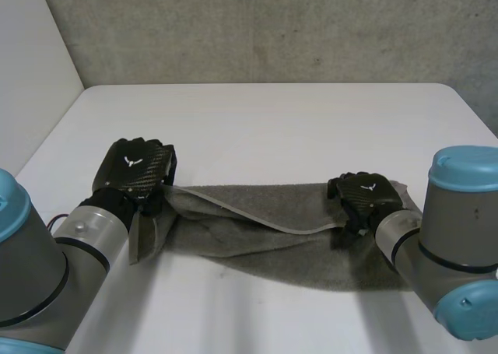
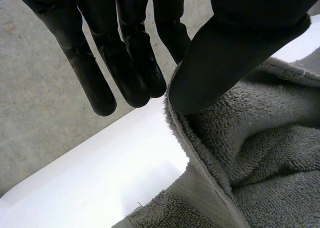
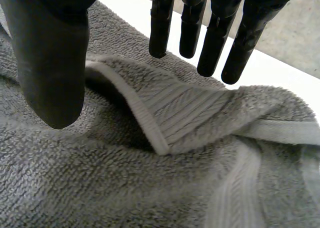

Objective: Fold the towel.

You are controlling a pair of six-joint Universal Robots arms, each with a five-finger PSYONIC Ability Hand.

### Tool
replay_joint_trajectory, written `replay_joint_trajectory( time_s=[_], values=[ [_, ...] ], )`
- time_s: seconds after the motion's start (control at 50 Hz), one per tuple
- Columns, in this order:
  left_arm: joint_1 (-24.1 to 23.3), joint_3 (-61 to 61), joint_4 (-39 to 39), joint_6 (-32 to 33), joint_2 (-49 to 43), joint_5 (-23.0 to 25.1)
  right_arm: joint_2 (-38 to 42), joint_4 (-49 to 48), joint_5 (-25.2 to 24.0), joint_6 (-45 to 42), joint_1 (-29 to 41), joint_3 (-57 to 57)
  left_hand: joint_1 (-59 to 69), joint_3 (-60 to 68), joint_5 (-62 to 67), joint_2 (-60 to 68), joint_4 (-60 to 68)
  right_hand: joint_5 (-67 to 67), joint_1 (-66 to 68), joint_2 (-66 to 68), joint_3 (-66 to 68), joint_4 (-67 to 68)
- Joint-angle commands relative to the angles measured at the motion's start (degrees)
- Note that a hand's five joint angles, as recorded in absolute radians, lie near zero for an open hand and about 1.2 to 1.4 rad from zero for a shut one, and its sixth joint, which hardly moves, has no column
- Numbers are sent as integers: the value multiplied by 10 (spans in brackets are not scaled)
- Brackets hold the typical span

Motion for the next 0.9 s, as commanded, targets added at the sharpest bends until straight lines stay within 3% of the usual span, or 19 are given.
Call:
replay_joint_trajectory(
  time_s=[0.02,0.16,0.2,0.28,0.36,0.46,0.52,0.68,0.72,0.76,0.78,0.82,0.9],
  values=[
    [0,-2,6,-1,-1,-1,28,-73,7,-4,8,8,116,103,111,102,103,42,23,15,21,20],
    [1,-9,34,-9,-7,-1,56,-98,13,-21,0,-14,116,103,111,102,103,252,234,225,232,231],
    [1,-12,40,-14,-13,-1,36,-102,39,-37,-15,-12,116,103,111,102,103,366,348,339,346,345],
    [2,-15,67,-21,-45,0,-16,-102,54,-39,-37,-2,116,103,111,102,103,394,375,366,373,372],
    [2,-16,80,-19,-66,0,-58,-93,35,-41,-50,13,116,103,111,102,103,377,358,350,356,355],
    [2,-15,100,-19,-96,1,-52,-53,-13,-73,-62,9,116,103,111,102,103,398,380,371,378,377],
    [2,-15,118,-19,-109,1,-41,-15,-32,-107,-86,-1,116,103,111,102,103,559,540,531,538,537],
    [1,-13,158,-26,-135,0,-38,14,-41,-138,-111,-16,116,103,111,102,103,559,541,532,539,538],
    [1,-12,165,-34,-141,0,-41,14,-41,-138,-111,-15,93,80,87,79,79,559,541,532,539,538],
    [1,-10,172,-64,-151,1,-47,14,-42,-138,-111,-15,-78,-91,-83,-92,-91,559,541,532,539,538],
    [1,-10,172,-64,-151,1,-54,15,-42,-138,-111,-15,-79,-92,-84,-92,-92,559,541,532,539,538],
    [1,-7,172,-89,-161,3,-63,15,-42,-138,-113,-14,-206,-219,-212,-220,-220,559,541,532,539,538],
    [2,-3,170,-93,-169,2,-91,16,-42,-137,-116,-16,-220,-233,-226,-234,-234,559,541,532,539,538]
  ],
)
